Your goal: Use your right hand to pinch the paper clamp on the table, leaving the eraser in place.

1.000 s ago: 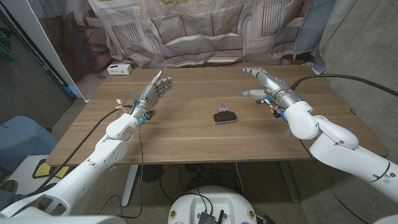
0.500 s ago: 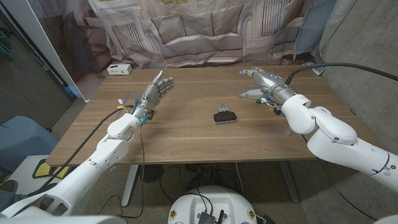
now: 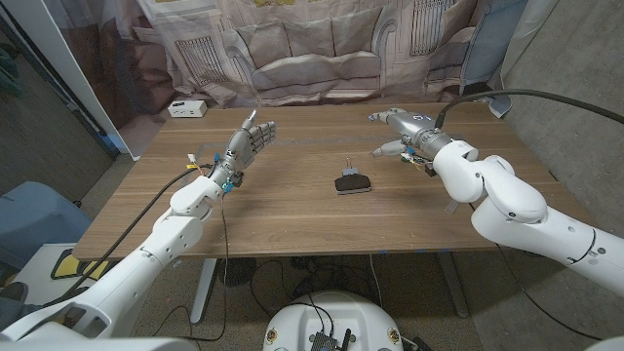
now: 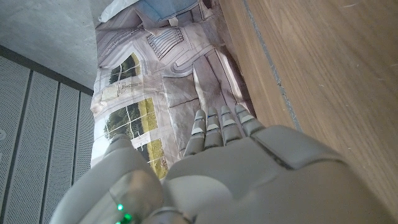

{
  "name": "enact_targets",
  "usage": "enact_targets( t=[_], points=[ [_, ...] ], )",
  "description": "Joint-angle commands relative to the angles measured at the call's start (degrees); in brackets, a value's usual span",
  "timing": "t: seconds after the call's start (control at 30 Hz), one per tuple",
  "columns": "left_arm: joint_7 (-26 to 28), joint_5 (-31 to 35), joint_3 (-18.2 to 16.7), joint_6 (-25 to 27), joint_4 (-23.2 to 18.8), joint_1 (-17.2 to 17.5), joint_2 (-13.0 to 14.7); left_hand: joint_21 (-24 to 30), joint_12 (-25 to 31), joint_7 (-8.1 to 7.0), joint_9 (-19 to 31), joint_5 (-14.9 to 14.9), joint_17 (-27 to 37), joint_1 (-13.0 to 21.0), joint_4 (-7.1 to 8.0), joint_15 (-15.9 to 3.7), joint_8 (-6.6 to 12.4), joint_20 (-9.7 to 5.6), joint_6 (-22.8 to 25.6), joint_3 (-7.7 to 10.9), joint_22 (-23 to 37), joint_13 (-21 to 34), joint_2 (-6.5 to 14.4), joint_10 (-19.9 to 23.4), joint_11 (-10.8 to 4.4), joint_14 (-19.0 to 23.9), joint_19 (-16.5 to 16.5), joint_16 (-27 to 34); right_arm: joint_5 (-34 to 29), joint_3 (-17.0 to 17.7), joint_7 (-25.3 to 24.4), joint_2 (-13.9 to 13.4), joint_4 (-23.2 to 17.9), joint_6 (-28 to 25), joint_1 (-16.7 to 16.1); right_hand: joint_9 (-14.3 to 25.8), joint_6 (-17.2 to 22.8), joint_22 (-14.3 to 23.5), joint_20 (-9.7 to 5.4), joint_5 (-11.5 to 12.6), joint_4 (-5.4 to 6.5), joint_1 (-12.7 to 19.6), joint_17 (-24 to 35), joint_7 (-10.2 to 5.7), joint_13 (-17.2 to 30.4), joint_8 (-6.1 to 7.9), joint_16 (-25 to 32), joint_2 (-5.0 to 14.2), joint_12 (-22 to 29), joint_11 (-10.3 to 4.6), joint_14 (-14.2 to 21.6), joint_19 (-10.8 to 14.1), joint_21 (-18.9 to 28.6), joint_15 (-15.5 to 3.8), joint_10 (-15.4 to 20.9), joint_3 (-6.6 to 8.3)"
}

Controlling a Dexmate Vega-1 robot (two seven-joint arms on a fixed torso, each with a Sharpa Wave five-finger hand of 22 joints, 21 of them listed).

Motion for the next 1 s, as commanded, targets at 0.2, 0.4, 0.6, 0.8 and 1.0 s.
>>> enact_targets(
  t=[0.2, 0.4, 0.6, 0.8, 1.0],
  points=[
    [1.82, -0.7, -1.12, 1.54, -1.24, 1.49, 0.88, 0.36, 0.04, 1.4, 0.11, 0.09, 0.19, 0.05, 0.53, 0.11, 0.01, 0.14, 0.3, 0.85, 0.07, 0.17, 2.78, 0.39, 0.38, 0.18, -0.23, 0.22, -7.53, -2.67, 7.62, 4.44, 3.3, 1.75, 2.67, 0.15, -0.11, 0.16, 0.03, 0.45, 0.17, -0.34, 0.16, 0.35, 0.33, -0.06, 0.55, -0.06, 0.12, 0.28, 0.61, 0.77, 0.34, 1.12, 0.05, -0.31],
    [1.47, -0.57, -1.11, 0.83, -0.43, 1.25, 0.51, 0.41, 0.08, 1.15, 0.1, 0.03, 0.14, 0.14, 0.7, 0.03, 0.03, -0.06, 0.36, 1.25, 0.05, 0.17, 2.55, 0.51, 0.25, 0.3, -0.22, 0.26, -5.58, -2.0, 8.44, 5.63, 4.84, 3.53, 2.88, 0.17, 0.83, 0.23, -0.04, 0.62, 0.1, -0.02, 0.16, 0.49, 0.38, 0.37, 0.92, 0.37, 0.4, 0.39, 1.62, 1.63, 0.65, 1.57, 0.72, -0.09],
    [1.27, -0.21, -1.14, -0.44, 0.51, 1.08, 0.0, 0.39, 0.05, 1.13, 0.09, -0.03, 0.09, 0.22, 0.78, 0.04, 0.04, 0.04, 0.39, 1.51, 0.02, 0.17, 2.22, 0.49, 0.05, 0.38, -0.33, 0.26, -7.9, -3.54, 10.19, 7.02, 5.95, 3.07, 3.98, 0.18, 0.73, 0.27, -0.04, 0.69, 0.04, 0.25, 0.16, 0.6, 0.41, 0.34, 0.86, 0.69, 0.24, 0.6, 1.51, 2.25, 0.86, 1.98, 0.29, 0.09],
    [2.11, 0.07, -1.47, -1.29, 0.62, 1.41, -0.3, 0.48, 0.09, 1.06, 0.08, -0.09, 0.04, 0.33, 0.85, -0.08, 0.02, 0.0, 0.35, 1.81, -0.01, 0.16, 1.99, 0.66, 0.17, 0.52, -0.18, 0.29, -9.47, -4.52, 12.19, 8.13, 6.52, 2.79, 4.49, 0.19, 0.38, 0.29, -0.03, 0.72, -0.01, 0.4, 0.16, 0.53, 0.44, 0.21, 0.86, 0.82, 0.24, 0.57, 1.57, 2.8, 1.01, 2.16, 0.24, 0.17],
    [3.15, 0.49, -1.83, -1.66, -0.32, 2.36, 0.04, 0.48, 0.08, 0.94, 0.08, -0.14, 0.01, 0.43, 0.88, -0.16, 0.05, 0.0, 0.43, 2.03, -0.03, 0.16, 1.8, 0.67, -0.07, 0.58, -0.22, 0.28, -9.74, -4.69, 12.74, 9.14, 6.92, 2.68, 4.36, 0.2, -1.21, 0.31, 0.0, 0.68, 0.04, 0.1, 0.15, 1.4, 0.48, -0.31, 1.04, 0.48, 0.27, 0.43, 2.2, 3.79, 1.24, 2.22, 0.26, -0.1]
  ],
)
